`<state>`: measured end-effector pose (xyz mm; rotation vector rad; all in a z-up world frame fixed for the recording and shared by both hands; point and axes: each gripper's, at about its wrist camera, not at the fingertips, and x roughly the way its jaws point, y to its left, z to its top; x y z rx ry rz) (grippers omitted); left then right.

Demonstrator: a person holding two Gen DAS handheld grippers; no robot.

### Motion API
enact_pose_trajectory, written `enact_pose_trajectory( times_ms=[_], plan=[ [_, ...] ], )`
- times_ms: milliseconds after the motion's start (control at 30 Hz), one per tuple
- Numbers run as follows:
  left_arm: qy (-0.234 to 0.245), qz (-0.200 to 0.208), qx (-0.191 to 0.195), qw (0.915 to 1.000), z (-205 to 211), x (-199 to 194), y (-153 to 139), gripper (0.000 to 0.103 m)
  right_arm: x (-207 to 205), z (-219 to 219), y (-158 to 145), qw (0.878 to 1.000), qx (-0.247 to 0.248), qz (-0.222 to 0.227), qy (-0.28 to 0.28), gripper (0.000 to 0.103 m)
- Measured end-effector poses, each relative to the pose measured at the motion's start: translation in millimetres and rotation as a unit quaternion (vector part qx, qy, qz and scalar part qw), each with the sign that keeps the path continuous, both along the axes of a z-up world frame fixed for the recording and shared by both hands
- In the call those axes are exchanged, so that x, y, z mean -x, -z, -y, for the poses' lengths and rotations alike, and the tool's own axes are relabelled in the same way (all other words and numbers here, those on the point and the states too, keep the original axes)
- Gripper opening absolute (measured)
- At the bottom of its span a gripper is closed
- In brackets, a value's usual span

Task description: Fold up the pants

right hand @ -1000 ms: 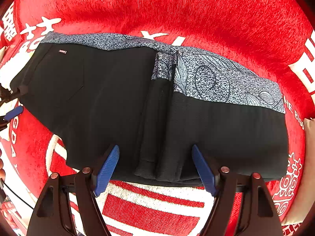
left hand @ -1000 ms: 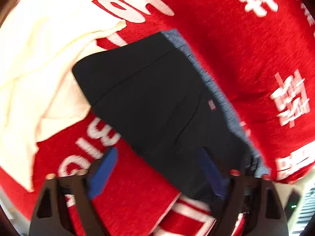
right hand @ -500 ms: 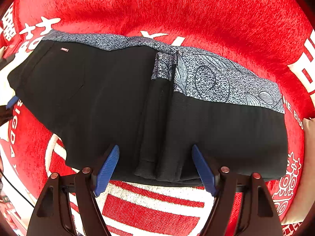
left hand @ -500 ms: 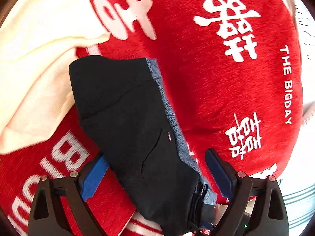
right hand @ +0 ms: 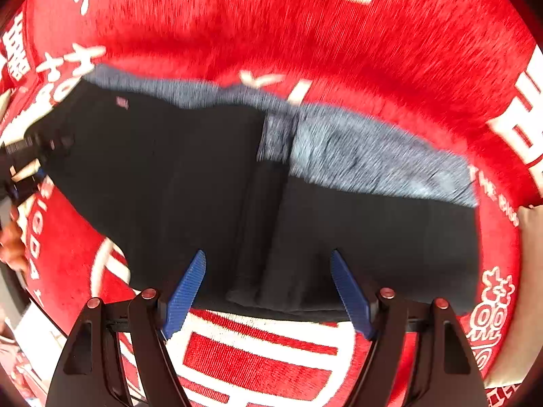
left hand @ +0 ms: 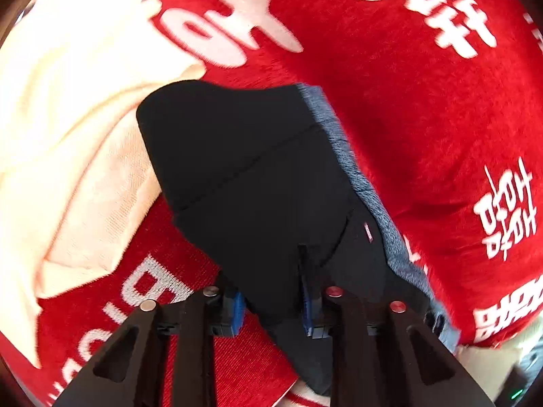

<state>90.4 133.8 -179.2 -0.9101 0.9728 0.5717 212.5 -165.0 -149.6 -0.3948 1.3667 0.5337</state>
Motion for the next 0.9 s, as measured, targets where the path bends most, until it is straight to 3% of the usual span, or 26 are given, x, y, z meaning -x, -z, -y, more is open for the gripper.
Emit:
enact_pose_trajectory(
  times_ms=[67, 100, 233, 333, 467, 667, 900],
  plan=[
    [0.047, -0.022, -0.072, 0.9961, 18, -5, -16, 0.024, -8, -6, -21, 1.0, -0.015, 0.001, -0.001, 0.08],
    [0.076, -0.033, -0.118, 0.9895, 34, -10, -27, 0.024, -11, -9, -27, 1.0, -0.02, -0.001, -0.003, 0.08],
    [0.14, -0.052, -0.209, 0.9664, 77, -15, -45, 0.024, -38, -44, -48, 0.995, -0.063, -0.075, -0.012, 0.081],
    [0.181, -0.06, -0.257, 0.9476, 103, -19, -51, 0.024, -52, -89, -60, 0.988, -0.087, -0.125, -0.037, 0.083],
    [0.204, -0.063, -0.282, 0.9353, 119, -22, -58, 0.024, -56, -167, -72, 0.976, -0.075, -0.165, -0.117, 0.091],
    [0.199, -0.065, -0.285, 0.9354, 123, -24, -65, 0.024, -41, -279, -78, 0.962, -0.025, -0.176, -0.206, 0.102],
    [0.193, -0.065, -0.295, 0.9337, 132, -25, -70, 0.024, -22, -335, -38, 0.944, 0.093, -0.199, -0.244, 0.102]
  ],
)
